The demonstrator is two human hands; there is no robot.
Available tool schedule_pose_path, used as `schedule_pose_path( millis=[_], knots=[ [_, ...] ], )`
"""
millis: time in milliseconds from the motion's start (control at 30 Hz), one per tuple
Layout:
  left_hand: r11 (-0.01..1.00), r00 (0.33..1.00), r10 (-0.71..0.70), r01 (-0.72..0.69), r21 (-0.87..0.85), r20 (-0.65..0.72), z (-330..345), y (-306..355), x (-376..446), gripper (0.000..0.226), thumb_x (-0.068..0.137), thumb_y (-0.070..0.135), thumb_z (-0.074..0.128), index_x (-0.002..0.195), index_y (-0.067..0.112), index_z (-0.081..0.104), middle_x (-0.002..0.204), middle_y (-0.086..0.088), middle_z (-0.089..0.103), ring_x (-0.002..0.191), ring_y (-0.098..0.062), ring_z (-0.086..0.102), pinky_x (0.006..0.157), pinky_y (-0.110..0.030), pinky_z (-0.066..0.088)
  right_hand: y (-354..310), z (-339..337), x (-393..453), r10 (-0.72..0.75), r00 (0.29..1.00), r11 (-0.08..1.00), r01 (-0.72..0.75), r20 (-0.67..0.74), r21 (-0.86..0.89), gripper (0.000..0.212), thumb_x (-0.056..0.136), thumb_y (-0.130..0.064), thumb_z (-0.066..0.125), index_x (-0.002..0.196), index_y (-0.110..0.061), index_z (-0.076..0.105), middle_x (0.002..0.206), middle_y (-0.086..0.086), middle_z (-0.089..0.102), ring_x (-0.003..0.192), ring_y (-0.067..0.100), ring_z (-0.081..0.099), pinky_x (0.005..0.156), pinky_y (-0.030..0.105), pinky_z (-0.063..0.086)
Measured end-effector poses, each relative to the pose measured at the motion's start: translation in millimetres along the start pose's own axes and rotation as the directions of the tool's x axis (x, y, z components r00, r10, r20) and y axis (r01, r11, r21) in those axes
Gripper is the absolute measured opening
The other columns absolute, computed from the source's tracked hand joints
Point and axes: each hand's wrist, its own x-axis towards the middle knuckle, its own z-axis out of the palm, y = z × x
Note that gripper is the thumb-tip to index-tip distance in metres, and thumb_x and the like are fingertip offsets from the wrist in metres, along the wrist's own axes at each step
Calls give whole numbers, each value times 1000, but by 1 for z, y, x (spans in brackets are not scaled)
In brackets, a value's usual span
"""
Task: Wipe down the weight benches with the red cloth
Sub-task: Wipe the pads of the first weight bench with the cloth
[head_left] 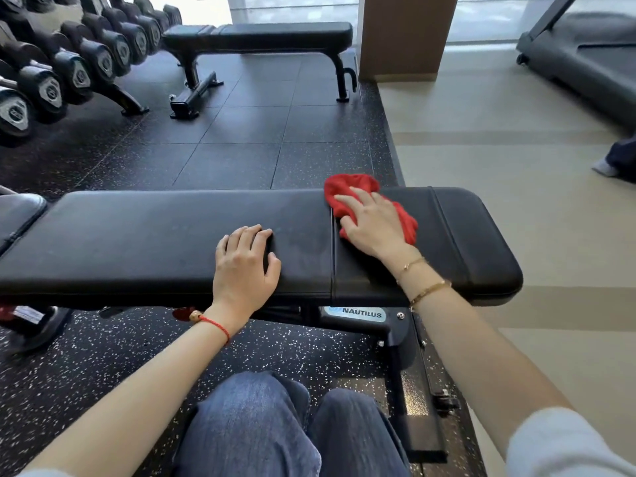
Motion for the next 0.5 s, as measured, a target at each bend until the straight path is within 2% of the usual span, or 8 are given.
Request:
schedule_pose_path(
  millis=[133,233,333,433,500],
  knots=[
    [1000,1000,7,-7,-7,3,-1,0,0,48,90,30,44,129,8,60,135,-12,59,129,-32,50,113,-51,35,-11,-1,-55,-100,995,994,101,-28,28,48,90,-38,47,138,-36,50,152,-5,42,129,25,44,112,40,30],
    [1000,1000,5,-4,-4,7,0,0,1,42,93,26,49,130,8,59,136,-11,58,130,-31,50,112,-50,36,7,-6,-95,-65,992,997,70,-109,42,50,85,-40,44,134,-37,54,147,-7,47,126,22,47,110,39,33],
    [999,999,27,-27,-22,-19,2,2,-2,34,94,16,55,127,8,61,133,-10,60,127,-30,52,109,-48,40,47,-14,-109,108,977,994,-107,-183,15,52,83,-40,42,134,-35,54,147,-5,48,126,25,47,109,40,33],
    [995,994,93,-95,-40,-56,3,8,-4,30,95,11,52,123,11,64,129,-6,63,122,-28,56,105,-45,43,86,-23,-93,318,926,946,-325,-204,0,48,90,-36,45,138,-33,51,151,0,44,130,32,43,109,42,32],
    [991,993,101,-106,-81,-67,4,16,-2,32,94,16,48,122,11,64,127,-5,64,121,-26,56,105,-44,43,95,-27,-72,369,913,927,-374,-174,4,48,93,-34,47,140,-32,48,154,1,39,132,34,40,112,43,29]
  ],
)
